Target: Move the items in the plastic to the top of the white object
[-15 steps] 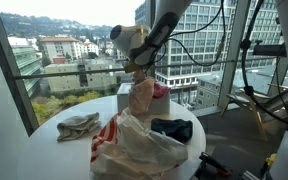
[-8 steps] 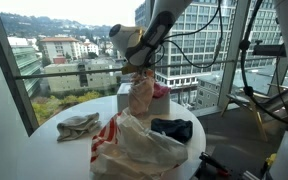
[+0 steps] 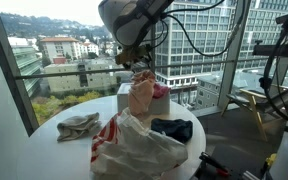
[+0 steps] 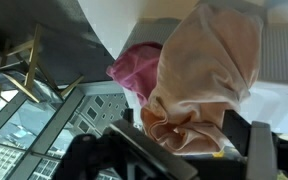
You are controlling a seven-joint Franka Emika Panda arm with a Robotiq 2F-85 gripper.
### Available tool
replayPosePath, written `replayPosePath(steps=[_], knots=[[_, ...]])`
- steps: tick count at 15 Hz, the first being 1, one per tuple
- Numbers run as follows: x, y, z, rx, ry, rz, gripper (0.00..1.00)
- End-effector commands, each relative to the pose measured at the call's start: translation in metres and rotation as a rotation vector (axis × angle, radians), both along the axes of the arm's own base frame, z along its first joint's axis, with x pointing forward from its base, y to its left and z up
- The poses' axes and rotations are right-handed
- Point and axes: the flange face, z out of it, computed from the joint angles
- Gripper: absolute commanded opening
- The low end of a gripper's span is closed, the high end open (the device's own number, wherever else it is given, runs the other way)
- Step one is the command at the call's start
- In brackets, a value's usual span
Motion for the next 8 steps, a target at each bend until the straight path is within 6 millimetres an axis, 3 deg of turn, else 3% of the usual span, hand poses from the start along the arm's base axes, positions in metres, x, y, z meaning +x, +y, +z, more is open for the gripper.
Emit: replayPosePath(steps=[1, 8], knots=[[-0.066, 0.004, -0.005, 0.173, 0.075, 0.022, 1.0], [-0.163, -0.027, -0.072, 0.387, 0.102, 0.062, 1.0]])
